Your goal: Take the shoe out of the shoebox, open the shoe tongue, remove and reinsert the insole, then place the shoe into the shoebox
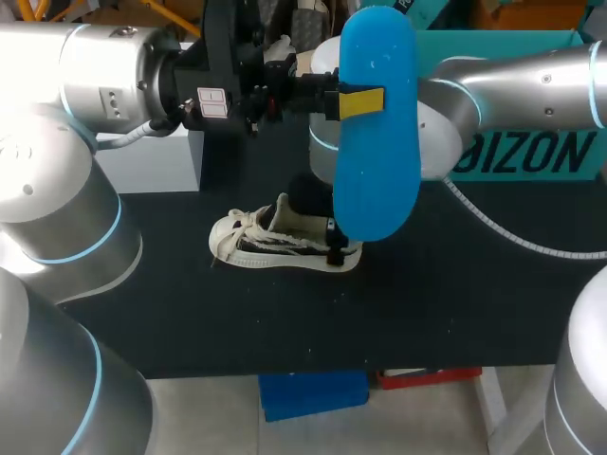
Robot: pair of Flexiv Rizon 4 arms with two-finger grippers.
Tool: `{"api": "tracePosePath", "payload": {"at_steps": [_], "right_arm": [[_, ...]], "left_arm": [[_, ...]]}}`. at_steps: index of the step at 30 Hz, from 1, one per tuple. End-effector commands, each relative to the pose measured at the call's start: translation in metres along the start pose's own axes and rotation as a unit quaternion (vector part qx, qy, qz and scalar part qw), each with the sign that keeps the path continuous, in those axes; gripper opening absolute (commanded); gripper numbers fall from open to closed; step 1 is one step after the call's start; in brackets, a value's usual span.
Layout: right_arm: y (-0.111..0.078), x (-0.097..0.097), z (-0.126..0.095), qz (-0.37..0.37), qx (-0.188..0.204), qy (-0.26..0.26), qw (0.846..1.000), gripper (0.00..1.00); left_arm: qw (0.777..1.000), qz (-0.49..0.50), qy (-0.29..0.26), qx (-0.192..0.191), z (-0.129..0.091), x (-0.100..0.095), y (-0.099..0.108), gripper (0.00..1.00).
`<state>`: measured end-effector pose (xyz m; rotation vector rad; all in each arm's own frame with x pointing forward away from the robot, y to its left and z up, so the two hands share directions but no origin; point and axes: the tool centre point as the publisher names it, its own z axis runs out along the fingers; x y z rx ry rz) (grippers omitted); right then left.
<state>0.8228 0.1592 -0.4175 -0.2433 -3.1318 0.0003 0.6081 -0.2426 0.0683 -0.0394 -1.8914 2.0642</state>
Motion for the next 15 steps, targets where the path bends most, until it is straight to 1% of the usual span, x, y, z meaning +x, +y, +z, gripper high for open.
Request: {"api": "tracePosePath", "payload": {"at_steps": [1,4,6,8,10,12,14,15], "right_arm": [[0.001,0.002,0.005,0.0,-0.004,-0.001,1.0,1.0],[0.002,0.002,0.006,-0.001,-0.006,0.0,1.0,1.0],[0.001,0.002,0.006,-0.005,-0.017,0.001,1.0,1.0],[0.001,0.002,0.002,-0.023,-0.056,-0.004,0.998,1.0],[-0.001,0.001,-0.005,-0.032,-0.086,-0.009,0.996,1.0],[-0.003,0.0,-0.011,-0.041,-0.127,-0.013,0.991,1.0],[-0.005,-0.001,-0.013,-0.054,-0.141,-0.008,0.989,1.0],[-0.007,-0.002,-0.014,-0.056,-0.157,-0.007,0.986,1.0]], "left_arm": [[1.0,0.0,-0.002,0.0,0.002,0.0,0.001,0.0],[1.0,0.0,-0.002,0.0,0.002,0.0,0.001,0.0],[1.0,0.0,-0.002,0.0,0.002,0.0,0.001,0.0],[1.0,0.0,-0.002,0.0,0.002,0.0,0.001,0.0],[1.0,0.0,-0.002,0.0,0.002,0.0,0.001,0.0],[1.0,0.0,-0.002,0.0,0.002,0.0,0.001,0.0],[1.0,0.0,-0.002,0.0,0.002,0.0,0.001,0.0],[1.0,0.0,-0.002,0.0,0.002,0.0,0.001,0.0]]}}
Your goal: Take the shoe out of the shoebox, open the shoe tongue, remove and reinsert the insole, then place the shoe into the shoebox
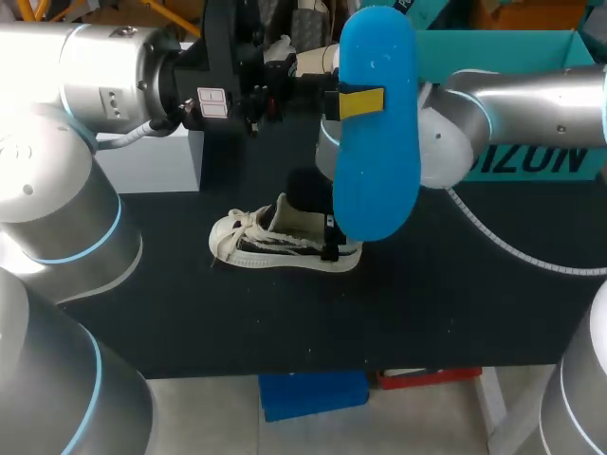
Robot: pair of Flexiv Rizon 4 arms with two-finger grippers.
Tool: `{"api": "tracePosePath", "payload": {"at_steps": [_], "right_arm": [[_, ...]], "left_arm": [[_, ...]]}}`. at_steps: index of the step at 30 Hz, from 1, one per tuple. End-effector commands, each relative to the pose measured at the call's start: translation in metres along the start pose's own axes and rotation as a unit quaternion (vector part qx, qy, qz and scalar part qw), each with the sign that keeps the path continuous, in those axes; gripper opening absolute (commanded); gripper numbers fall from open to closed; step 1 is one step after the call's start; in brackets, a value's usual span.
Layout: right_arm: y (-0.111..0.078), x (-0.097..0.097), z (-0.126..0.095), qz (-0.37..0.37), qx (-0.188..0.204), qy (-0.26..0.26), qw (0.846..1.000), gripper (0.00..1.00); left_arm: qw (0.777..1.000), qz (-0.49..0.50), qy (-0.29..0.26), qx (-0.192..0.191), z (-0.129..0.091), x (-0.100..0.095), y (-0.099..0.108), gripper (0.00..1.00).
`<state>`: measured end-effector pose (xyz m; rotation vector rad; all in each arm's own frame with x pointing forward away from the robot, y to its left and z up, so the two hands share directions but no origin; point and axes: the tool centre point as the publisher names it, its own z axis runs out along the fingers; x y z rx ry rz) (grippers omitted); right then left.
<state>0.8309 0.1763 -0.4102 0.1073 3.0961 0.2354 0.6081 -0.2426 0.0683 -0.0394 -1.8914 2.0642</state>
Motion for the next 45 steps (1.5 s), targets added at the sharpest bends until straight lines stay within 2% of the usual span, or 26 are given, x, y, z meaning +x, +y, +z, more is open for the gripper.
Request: {"api": "tracePosePath", "payload": {"at_steps": [1,3,5,7,10,29,35,37,41,45], "right_arm": [[-0.024,0.005,-0.012,-0.009,-0.098,0.0,0.995,1.0],[-0.025,0.005,-0.014,-0.011,-0.14,-0.001,0.99,1.0],[-0.025,0.004,-0.014,-0.009,-0.159,-0.001,0.987,1.0],[-0.025,0.004,-0.014,-0.004,-0.202,-0.009,0.979,1.0],[-0.026,0.003,-0.013,0.0,-0.229,-0.01,0.973,1.0],[-0.037,0.006,-0.007,0.026,-0.322,-0.028,0.946,1.0],[-0.043,0.004,-0.009,0.029,-0.334,-0.036,0.941,1.0],[-0.045,0.004,-0.004,0.029,-0.334,-0.036,0.942,1.0],[-0.047,0.004,0.007,0.045,-0.361,-0.044,0.93,1.0],[-0.049,0.006,0.014,0.05,-0.365,-0.042,0.929,1.0]], "left_arm": [[1.0,0.0,-0.002,0.0,0.002,0.0,0.001,0.0],[1.0,0.0,-0.002,0.0,0.002,0.0,0.001,0.0],[1.0,0.0,-0.002,0.0,0.002,0.0,0.001,0.0],[1.0,0.0,-0.002,0.0,0.002,0.0,0.001,0.0],[1.0,0.0,-0.002,0.0,0.002,0.0,0.001,0.0],[1.0,0.0,-0.002,0.0,0.002,0.0,0.001,0.0],[1.0,0.0,-0.002,0.0,0.002,0.0,0.001,0.0],[1.0,0.0,-0.002,0.0,0.002,0.0,0.001,0.0],[1.0,0.0,-0.002,0.0,0.002,0.0,0.001,0.0],[1.0,0.0,-0.002,0.0,0.002,0.0,0.001,0.0]]}}
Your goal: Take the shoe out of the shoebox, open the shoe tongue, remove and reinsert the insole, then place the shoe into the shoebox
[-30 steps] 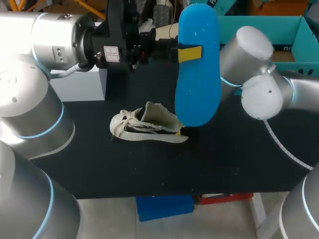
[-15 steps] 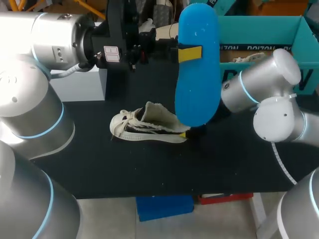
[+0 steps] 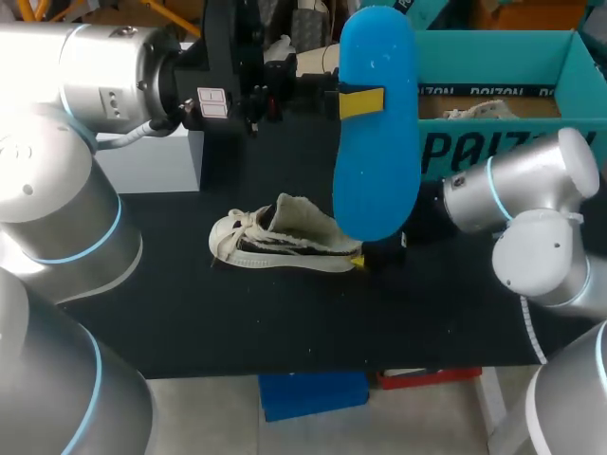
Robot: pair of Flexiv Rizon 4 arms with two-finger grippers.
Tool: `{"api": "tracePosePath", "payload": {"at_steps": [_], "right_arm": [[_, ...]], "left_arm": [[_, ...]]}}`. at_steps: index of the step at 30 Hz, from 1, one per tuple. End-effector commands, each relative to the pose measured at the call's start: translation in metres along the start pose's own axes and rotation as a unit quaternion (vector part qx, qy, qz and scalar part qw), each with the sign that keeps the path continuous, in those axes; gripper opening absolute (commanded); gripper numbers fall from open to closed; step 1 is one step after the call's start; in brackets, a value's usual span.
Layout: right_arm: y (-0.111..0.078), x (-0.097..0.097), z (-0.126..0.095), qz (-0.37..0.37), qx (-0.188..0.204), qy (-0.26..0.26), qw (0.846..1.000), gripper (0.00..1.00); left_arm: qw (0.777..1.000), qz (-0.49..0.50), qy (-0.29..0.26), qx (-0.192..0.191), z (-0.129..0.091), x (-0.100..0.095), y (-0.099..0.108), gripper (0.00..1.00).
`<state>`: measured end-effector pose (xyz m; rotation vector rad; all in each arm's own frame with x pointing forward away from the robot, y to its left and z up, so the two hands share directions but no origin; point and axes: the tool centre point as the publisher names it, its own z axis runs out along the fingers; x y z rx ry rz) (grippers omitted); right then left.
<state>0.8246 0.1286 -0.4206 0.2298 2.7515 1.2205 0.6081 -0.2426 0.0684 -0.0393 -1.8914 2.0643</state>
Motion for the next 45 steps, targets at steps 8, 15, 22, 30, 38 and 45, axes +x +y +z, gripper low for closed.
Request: {"api": "tracePosePath", "payload": {"at_steps": [8,15,22,30,38,45], "right_arm": [[-0.015,0.002,0.007,0.01,-0.045,-0.011,0.999,1.0],[-0.014,0.001,-0.005,0.009,-0.005,0.0,1.0,1.0],[-0.004,-0.004,-0.029,0.003,0.103,0.021,0.994,1.0],[0.027,-0.019,-0.031,-0.017,0.215,0.028,0.976,1.0],[0.051,-0.027,-0.016,-0.047,0.293,0.055,0.954,1.0],[0.069,-0.029,-0.007,-0.065,0.334,0.06,0.938,1.0]], "left_arm": [[1.0,0.0,-0.002,0.0,0.002,0.0,0.001,0.0],[1.0,0.0,-0.002,0.0,0.002,0.0,0.001,0.0],[1.0,0.0,-0.002,0.0,0.002,0.0,0.001,0.0],[1.0,0.0,-0.002,0.0,0.002,0.0,0.001,0.0],[1.0,0.0,-0.002,0.0,0.002,0.0,0.001,0.0],[1.0,0.0,-0.002,0.0,0.002,0.0,0.001,0.0]]}}
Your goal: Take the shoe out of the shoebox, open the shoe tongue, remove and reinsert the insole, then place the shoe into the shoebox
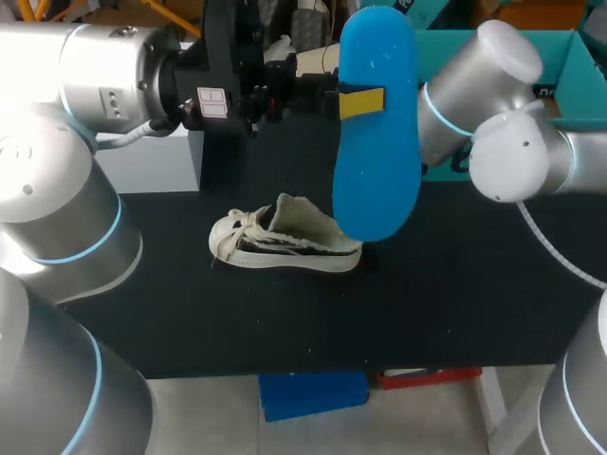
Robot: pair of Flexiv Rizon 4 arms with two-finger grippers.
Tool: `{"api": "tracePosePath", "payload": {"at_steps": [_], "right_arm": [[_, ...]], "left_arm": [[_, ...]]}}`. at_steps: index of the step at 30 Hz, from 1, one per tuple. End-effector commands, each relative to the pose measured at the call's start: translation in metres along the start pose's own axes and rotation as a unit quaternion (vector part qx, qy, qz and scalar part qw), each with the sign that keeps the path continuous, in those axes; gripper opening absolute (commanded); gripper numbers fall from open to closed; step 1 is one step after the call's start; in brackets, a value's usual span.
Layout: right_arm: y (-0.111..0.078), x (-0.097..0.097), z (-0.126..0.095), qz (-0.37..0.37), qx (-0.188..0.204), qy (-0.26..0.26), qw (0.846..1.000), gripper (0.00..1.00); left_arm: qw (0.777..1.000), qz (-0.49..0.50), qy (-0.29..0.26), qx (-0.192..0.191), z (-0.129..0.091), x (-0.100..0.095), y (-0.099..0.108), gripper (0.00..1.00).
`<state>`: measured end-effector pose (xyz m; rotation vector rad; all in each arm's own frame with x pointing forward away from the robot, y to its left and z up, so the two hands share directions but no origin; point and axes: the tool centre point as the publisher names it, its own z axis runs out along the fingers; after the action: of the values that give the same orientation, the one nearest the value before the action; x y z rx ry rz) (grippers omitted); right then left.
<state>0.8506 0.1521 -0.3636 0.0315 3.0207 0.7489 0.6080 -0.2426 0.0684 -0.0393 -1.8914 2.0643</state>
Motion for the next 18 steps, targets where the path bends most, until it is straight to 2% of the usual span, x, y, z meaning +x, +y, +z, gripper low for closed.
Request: {"api": "tracePosePath", "payload": {"at_steps": [1,6,13,18], "right_arm": [[0.014,-0.008,0.007,-0.004,0.167,0.012,0.986,1.0],[0.017,-0.016,0.008,-0.013,0.17,0.022,0.985,1.0],[0.027,-0.026,0.01,-0.022,0.193,0.011,0.981,1.0],[0.037,-0.022,0.018,-0.024,0.249,0.004,0.968,1.0]], "left_arm": [[1.0,0.0,-0.002,0.0,0.002,0.0,0.001,0.0],[1.0,0.0,-0.002,0.0,0.002,0.0,0.001,0.0],[1.0,0.0,-0.002,0.0,0.002,0.0,0.001,0.0],[1.0,0.0,-0.002,0.0,0.002,0.0,0.001,0.0]]}}
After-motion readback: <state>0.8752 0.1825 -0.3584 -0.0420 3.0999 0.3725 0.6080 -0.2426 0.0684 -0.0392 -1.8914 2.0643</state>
